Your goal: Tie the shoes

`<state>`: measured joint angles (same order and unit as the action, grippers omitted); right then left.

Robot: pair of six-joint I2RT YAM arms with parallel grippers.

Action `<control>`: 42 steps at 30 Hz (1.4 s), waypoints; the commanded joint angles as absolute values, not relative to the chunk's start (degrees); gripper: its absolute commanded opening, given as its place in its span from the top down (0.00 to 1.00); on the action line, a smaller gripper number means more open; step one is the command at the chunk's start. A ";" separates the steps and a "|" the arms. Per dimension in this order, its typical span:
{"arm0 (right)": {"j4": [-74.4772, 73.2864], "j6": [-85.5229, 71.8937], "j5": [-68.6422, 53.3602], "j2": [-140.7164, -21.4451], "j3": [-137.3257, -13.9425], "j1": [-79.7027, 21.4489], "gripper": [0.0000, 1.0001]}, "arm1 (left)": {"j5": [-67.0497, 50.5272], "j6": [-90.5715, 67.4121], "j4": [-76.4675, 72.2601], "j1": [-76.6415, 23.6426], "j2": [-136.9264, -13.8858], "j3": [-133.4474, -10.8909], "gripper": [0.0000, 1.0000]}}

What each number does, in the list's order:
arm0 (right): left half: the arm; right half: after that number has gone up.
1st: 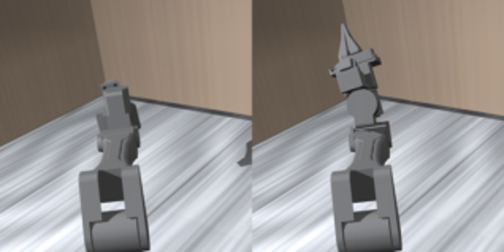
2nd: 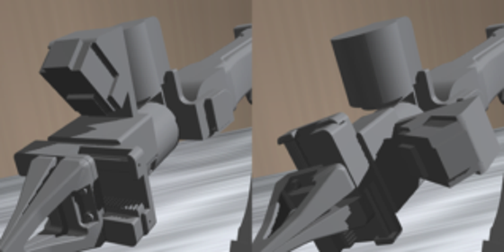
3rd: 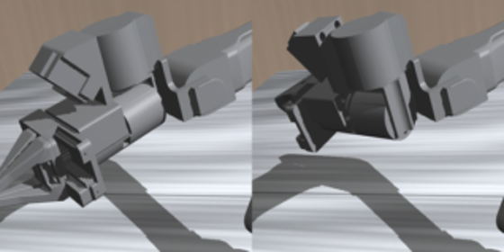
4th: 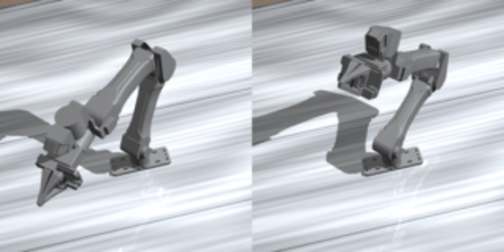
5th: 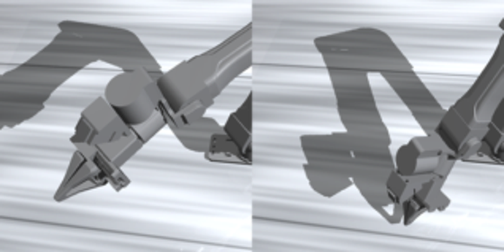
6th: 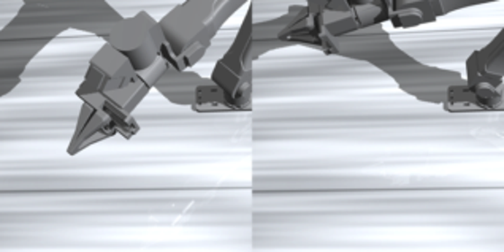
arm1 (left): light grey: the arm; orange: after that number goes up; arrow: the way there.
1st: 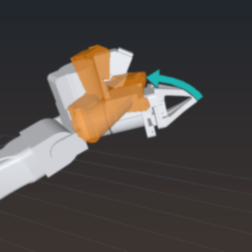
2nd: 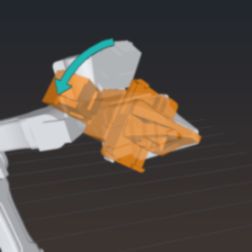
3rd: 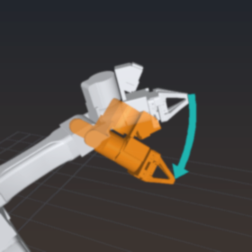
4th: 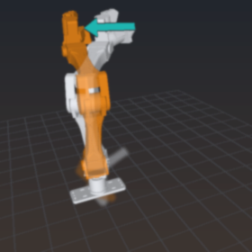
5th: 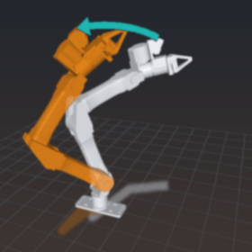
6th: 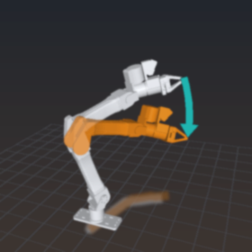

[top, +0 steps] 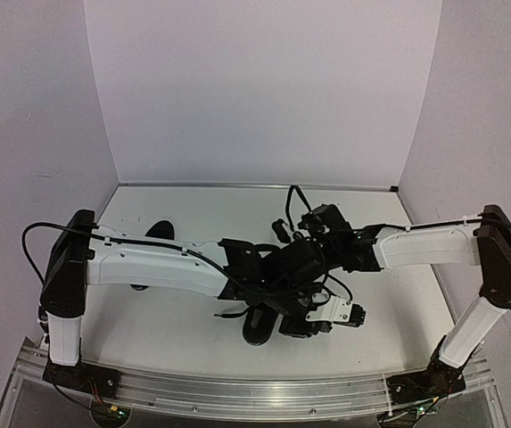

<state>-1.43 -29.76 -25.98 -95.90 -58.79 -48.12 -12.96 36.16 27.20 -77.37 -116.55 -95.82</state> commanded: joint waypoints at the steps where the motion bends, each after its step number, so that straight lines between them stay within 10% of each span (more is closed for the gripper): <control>1: -0.97 -28.57 -27.25 -96.56 -61.19 -47.81 1.00 | -9.77 36.89 22.24 -76.16 -114.43 -94.17 0.83; 8: -0.64 -28.77 -27.83 -97.28 -61.52 -47.80 1.00 | -7.93 34.87 19.18 -75.35 -109.09 -88.80 0.63; 27: 2.56 -31.35 -31.19 -103.62 -66.59 -51.67 0.92 | 1.66 9.18 1.53 -63.14 -75.49 -50.82 0.56; 42: 0.19 -31.31 -29.96 -92.84 -63.07 -52.82 0.32 | -10.00 1.98 -6.59 -55.93 -78.61 -43.37 0.45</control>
<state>-0.01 -31.38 -31.62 -101.39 -64.93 -52.92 -3.71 2.78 -0.46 -56.86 -76.10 -42.46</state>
